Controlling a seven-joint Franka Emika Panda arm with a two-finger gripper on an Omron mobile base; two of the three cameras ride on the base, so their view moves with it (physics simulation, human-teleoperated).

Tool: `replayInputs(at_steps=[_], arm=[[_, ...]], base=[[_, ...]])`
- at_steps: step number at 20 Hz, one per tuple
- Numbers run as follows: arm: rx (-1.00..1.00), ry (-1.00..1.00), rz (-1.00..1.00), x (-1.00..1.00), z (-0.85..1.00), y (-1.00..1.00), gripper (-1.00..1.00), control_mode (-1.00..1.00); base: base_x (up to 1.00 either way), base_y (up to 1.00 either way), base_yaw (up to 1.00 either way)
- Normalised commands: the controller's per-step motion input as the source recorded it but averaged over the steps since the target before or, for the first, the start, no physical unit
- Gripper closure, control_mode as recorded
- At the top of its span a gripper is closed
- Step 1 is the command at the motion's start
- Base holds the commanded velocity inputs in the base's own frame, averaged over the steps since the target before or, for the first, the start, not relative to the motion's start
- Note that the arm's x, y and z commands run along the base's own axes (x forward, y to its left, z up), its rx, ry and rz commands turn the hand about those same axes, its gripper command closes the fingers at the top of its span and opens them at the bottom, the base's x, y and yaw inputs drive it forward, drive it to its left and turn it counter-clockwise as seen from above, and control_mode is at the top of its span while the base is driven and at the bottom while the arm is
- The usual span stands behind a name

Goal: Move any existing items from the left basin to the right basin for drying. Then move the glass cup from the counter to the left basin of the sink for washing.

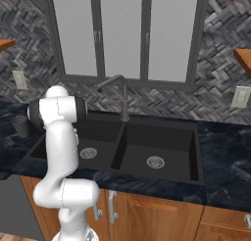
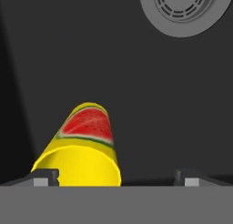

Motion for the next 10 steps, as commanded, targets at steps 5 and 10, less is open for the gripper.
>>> replayInputs(at_steps=[5,10], arm=[[0.0,0.0,0.0,-0.02,0.0,-0.05,-1.0,-1.0],[0.0,0.0,0.0,-0.09,0.0,-0.08,-1.0,-1.0]], base=[[0.0,0.0,0.0],[0.0,0.0,0.0]])
